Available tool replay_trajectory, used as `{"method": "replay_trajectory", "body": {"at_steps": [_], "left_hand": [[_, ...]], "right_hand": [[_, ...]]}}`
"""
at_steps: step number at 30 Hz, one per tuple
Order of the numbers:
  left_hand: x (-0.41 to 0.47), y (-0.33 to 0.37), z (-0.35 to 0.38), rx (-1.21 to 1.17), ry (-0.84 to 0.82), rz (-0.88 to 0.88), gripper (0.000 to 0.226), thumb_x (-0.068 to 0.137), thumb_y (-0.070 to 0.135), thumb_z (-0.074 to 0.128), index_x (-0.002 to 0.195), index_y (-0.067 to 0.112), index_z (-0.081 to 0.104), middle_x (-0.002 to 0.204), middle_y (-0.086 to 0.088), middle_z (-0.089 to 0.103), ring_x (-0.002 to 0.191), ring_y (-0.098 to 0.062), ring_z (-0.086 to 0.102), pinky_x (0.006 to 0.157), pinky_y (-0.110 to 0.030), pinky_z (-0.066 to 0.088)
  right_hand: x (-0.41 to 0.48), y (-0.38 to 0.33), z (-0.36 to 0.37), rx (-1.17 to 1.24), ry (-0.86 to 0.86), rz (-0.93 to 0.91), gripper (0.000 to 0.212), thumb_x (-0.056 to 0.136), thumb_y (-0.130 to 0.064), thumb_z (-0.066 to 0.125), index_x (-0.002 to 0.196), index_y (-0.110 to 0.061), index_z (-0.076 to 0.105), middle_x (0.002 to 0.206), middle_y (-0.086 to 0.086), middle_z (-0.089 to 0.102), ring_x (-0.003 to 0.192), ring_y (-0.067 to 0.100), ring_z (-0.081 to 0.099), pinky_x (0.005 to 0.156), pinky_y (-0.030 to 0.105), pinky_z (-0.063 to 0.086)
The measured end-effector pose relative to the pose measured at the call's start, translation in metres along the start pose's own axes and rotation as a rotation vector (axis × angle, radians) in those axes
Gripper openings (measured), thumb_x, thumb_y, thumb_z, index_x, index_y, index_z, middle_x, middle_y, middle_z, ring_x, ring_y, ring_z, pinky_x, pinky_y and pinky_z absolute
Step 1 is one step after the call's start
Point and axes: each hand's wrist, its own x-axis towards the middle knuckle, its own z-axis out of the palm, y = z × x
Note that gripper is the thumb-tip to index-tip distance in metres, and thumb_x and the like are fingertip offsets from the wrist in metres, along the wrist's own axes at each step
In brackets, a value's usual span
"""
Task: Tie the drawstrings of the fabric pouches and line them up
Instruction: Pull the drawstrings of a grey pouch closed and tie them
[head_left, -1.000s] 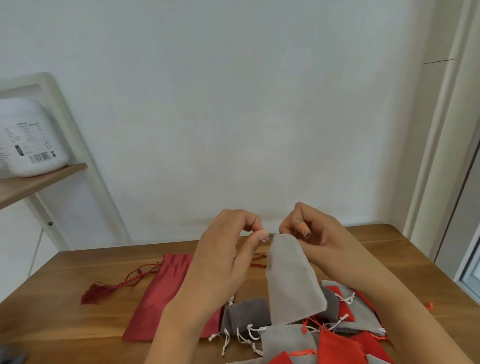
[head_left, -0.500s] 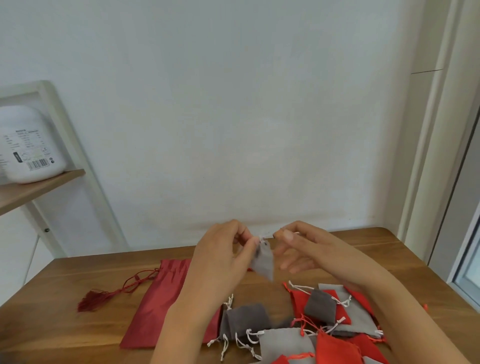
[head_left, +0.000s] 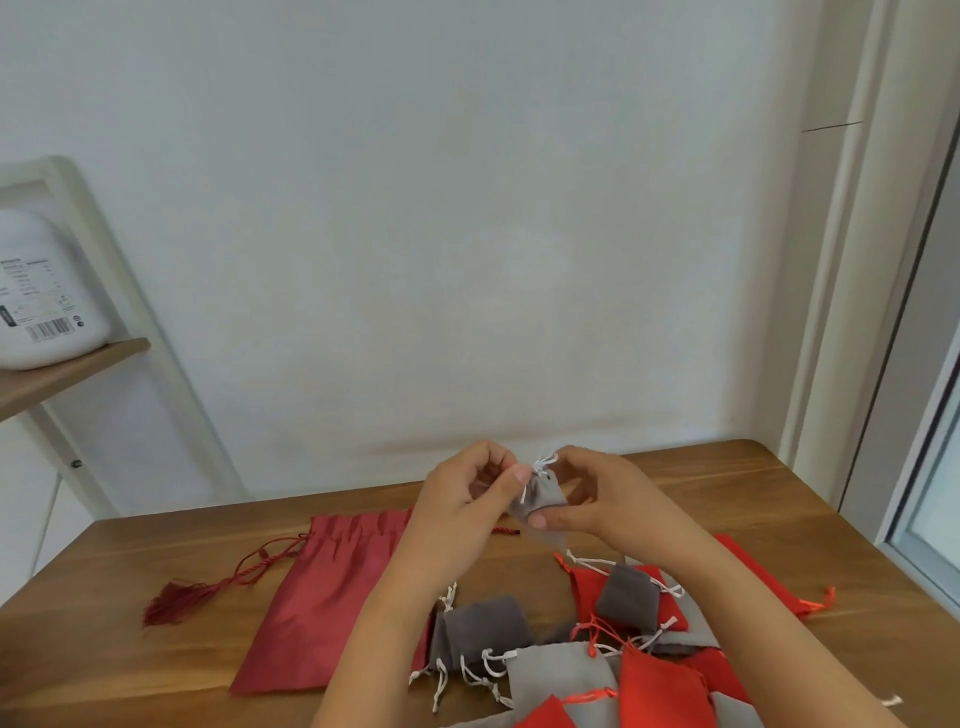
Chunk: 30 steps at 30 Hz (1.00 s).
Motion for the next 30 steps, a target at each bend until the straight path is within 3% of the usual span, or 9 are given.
{"method": "replay_trajectory", "body": {"at_steps": [3, 5, 9, 11, 13, 17, 22, 27, 30], "left_hand": [[0.009, -0.006, -0.004, -0.025, 0.047, -0.013, 0.004, 0.091, 0.021, 0.062, 0.092, 0.02, 0.058, 0.087, 0.009, 0.059, 0.078, -0.001, 0.055, 0.068, -0.012, 0.044], [0.019, -0.021, -0.008, 0.092, 0.055, -0.066, 0.014, 0.092, 0.027, 0.061, 0.105, 0.027, 0.056, 0.103, 0.01, 0.058, 0.093, -0.001, 0.055, 0.076, -0.012, 0.042], [0.034, -0.078, -0.01, 0.464, -0.19, -0.241, 0.036, 0.097, 0.034, 0.053, 0.132, 0.03, 0.049, 0.136, 0.008, 0.046, 0.128, -0.008, 0.04, 0.103, -0.024, 0.031], [0.03, -0.104, -0.009, 0.494, -0.312, -0.296, 0.039, 0.098, 0.032, 0.05, 0.137, 0.027, 0.048, 0.142, 0.005, 0.045, 0.135, -0.013, 0.036, 0.112, -0.029, 0.027], [0.022, -0.126, -0.013, 0.528, -0.313, -0.32, 0.03, 0.099, 0.034, 0.048, 0.128, 0.032, 0.057, 0.134, 0.006, 0.052, 0.13, -0.013, 0.042, 0.111, -0.034, 0.03], [0.013, -0.149, -0.033, 0.667, -0.164, -0.409, 0.017, 0.097, 0.043, 0.046, 0.103, 0.042, 0.062, 0.117, 0.001, 0.058, 0.119, -0.022, 0.046, 0.105, -0.04, 0.033], [0.003, -0.143, -0.053, 0.664, -0.115, -0.48, 0.015, 0.094, 0.042, 0.053, 0.08, 0.038, 0.057, 0.109, -0.001, 0.061, 0.11, -0.024, 0.053, 0.097, -0.04, 0.042], [-0.006, -0.124, -0.057, 0.584, -0.013, -0.441, 0.009, 0.088, 0.028, 0.066, 0.085, 0.034, 0.059, 0.111, 0.005, 0.058, 0.112, -0.016, 0.051, 0.099, -0.035, 0.04], [-0.012, -0.104, -0.056, 0.603, 0.049, -0.375, 0.011, 0.087, 0.027, 0.068, 0.084, 0.03, 0.058, 0.108, 0.005, 0.055, 0.106, -0.014, 0.05, 0.087, -0.027, 0.039]], "right_hand": [[0.002, 0.002, -0.002, 0.073, 0.0, 0.006, 0.012, 0.079, -0.026, 0.077, 0.087, -0.021, 0.07, 0.079, -0.008, 0.071, 0.069, 0.001, 0.062, 0.061, 0.016, 0.047], [0.006, 0.009, -0.004, 0.133, 0.053, 0.068, 0.01, 0.086, -0.021, 0.07, 0.094, -0.015, 0.07, 0.081, -0.006, 0.069, 0.063, -0.005, 0.059, 0.056, 0.011, 0.043], [0.013, 0.033, -0.005, 0.105, 0.088, 0.232, 0.015, 0.096, -0.014, 0.054, 0.105, -0.01, 0.065, 0.094, 0.003, 0.067, 0.073, 0.007, 0.059, 0.059, 0.016, 0.045], [0.016, 0.046, -0.003, 0.111, 0.093, 0.28, 0.015, 0.096, -0.01, 0.053, 0.106, -0.012, 0.065, 0.097, 0.003, 0.067, 0.08, 0.009, 0.061, 0.062, 0.017, 0.048], [0.022, 0.054, -0.001, 0.105, 0.103, 0.329, 0.019, 0.093, -0.01, 0.059, 0.112, -0.013, 0.06, 0.103, 0.002, 0.065, 0.089, 0.012, 0.063, 0.065, 0.019, 0.051], [0.048, 0.056, 0.006, 0.074, 0.108, 0.426, 0.029, 0.089, -0.01, 0.066, 0.115, -0.008, 0.053, 0.108, 0.005, 0.06, 0.09, 0.015, 0.061, 0.061, 0.021, 0.052], [0.076, 0.056, 0.035, 0.15, 0.014, 0.502, 0.031, 0.091, -0.002, 0.06, 0.12, -0.006, 0.05, 0.124, 0.014, 0.056, 0.11, 0.027, 0.06, 0.083, 0.034, 0.057], [0.085, 0.066, 0.055, 0.094, 0.036, 0.509, 0.028, 0.087, 0.001, 0.065, 0.111, -0.009, 0.053, 0.119, 0.012, 0.058, 0.106, 0.025, 0.061, 0.088, 0.037, 0.056], [0.084, 0.069, 0.055, -0.056, 0.06, 0.471, 0.04, 0.086, -0.013, 0.071, 0.121, -0.01, 0.053, 0.114, 0.005, 0.058, 0.099, 0.02, 0.06, 0.088, 0.035, 0.053]]}}
